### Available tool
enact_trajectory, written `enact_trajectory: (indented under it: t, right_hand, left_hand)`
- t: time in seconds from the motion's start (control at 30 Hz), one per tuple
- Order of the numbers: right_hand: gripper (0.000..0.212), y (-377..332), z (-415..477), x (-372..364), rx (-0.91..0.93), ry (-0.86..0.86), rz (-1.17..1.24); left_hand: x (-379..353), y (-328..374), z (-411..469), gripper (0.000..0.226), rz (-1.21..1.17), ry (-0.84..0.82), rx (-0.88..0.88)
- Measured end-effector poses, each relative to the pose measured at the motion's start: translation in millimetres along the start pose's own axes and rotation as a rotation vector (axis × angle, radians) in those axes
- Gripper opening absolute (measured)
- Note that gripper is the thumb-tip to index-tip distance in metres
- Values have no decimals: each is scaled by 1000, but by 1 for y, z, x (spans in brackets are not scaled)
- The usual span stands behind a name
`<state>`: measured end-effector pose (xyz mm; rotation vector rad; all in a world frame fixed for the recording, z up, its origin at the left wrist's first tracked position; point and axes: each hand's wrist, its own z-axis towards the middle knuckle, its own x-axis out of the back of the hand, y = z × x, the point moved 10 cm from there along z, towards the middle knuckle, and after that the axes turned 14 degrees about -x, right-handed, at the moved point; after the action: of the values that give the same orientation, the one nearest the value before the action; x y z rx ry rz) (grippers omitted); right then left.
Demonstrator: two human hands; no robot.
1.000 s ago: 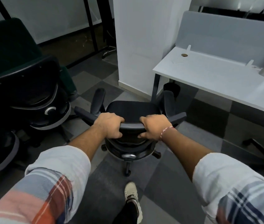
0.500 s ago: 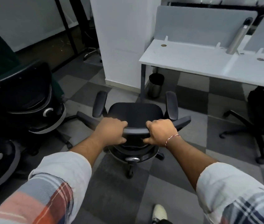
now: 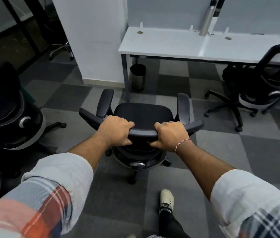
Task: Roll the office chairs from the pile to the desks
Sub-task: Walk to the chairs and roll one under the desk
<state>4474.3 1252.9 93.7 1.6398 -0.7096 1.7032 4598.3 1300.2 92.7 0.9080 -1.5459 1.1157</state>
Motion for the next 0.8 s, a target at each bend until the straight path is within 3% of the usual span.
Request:
enact_trajectory:
  t: [0.4,0.8]
  right_hand:
    - [50,68,9,-9,-87,-10,-67]
    - [53,184,87,-25,-147,1,-118]
  left_hand:
    - [9,24,70,33,-4,51,-103]
    - [18,17,216,38,-23,85,-107]
